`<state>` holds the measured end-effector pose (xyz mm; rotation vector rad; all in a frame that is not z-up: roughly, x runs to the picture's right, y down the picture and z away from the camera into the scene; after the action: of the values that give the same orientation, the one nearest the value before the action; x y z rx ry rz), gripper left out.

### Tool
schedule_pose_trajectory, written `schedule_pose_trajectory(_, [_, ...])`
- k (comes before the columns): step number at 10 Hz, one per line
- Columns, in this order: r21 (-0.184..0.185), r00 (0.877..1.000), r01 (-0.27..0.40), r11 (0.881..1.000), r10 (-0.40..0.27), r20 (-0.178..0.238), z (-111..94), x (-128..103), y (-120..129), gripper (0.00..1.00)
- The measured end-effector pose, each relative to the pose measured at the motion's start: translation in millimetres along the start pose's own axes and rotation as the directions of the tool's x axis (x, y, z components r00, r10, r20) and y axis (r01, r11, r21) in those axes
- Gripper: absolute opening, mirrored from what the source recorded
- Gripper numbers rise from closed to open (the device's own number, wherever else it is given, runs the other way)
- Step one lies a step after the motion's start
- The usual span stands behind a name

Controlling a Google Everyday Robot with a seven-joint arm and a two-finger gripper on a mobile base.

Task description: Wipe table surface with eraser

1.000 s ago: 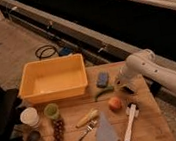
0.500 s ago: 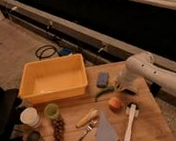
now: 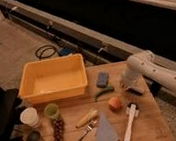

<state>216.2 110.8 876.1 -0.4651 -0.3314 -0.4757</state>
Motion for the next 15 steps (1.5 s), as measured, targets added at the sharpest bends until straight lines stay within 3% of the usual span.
schedule_pose_trajectory(3, [0.016, 0.999, 0.007, 1.000, -0.007, -0.034, 3, 23, -26, 0.00])
schedule_pose_trajectory(5, [0.057, 0.999, 0.029, 0.998, -0.027, -0.039, 0, 24, -43, 0.00])
schedule_pose_trajectory(7, [0.100, 0.997, 0.070, 0.993, -0.068, -0.023, -4, 7, -58, 0.00])
schedule_pose_trajectory(9, [0.117, 0.992, 0.127, 0.985, -0.128, 0.000, -7, -19, -69, 0.00])
schedule_pose_trajectory(12, [0.096, 0.984, 0.175, 0.980, -0.178, 0.028, -17, -54, -48, 0.00])
schedule_pose_trajectory(15, [0.021, 0.991, 0.130, 0.991, -0.131, 0.028, -19, -43, -16, 0.00])
